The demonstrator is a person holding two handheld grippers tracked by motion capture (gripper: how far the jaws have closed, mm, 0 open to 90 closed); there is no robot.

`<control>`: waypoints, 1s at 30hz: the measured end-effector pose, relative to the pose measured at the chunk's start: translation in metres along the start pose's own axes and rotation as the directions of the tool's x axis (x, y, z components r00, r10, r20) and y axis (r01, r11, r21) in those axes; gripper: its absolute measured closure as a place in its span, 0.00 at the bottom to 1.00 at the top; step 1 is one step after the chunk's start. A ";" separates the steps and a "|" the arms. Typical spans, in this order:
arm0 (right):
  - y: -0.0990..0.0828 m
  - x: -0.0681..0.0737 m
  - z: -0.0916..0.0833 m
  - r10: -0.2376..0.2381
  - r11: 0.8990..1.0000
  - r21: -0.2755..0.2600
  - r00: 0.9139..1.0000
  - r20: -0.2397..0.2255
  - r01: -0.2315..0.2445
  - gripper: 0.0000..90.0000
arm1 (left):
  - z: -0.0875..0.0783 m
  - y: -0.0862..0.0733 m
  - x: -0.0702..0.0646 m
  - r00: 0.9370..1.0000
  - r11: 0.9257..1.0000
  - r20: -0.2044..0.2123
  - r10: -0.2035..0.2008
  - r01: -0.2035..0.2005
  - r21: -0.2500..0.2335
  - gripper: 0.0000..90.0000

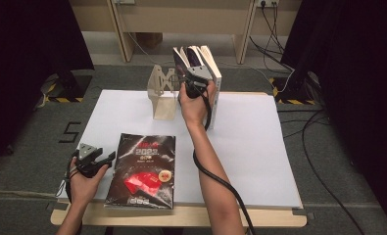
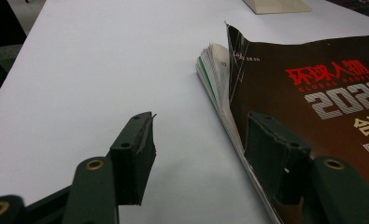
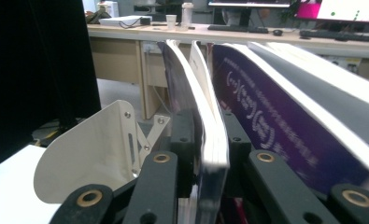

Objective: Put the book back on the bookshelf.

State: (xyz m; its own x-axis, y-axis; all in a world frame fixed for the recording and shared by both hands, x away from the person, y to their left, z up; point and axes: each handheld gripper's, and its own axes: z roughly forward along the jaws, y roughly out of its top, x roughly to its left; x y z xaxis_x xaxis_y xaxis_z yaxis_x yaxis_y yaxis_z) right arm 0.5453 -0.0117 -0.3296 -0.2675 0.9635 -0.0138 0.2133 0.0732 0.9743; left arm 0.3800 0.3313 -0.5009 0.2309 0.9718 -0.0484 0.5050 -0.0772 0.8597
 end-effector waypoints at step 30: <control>-0.021 -0.039 -0.064 0.085 0.996 -0.015 0.996 0.014 -0.085 0.74 | 0.001 0.000 -0.001 1.000 1.000 -0.004 0.002 -0.002 0.003 0.46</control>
State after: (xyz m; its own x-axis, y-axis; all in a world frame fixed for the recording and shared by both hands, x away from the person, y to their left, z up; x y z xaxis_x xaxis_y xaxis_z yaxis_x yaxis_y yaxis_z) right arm 0.4913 -0.0675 -0.3350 -0.2353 0.9697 0.0657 0.2207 -0.0125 0.9753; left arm 0.3803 0.3304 -0.5009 0.2289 0.9724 -0.0449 0.5070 -0.0797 0.8583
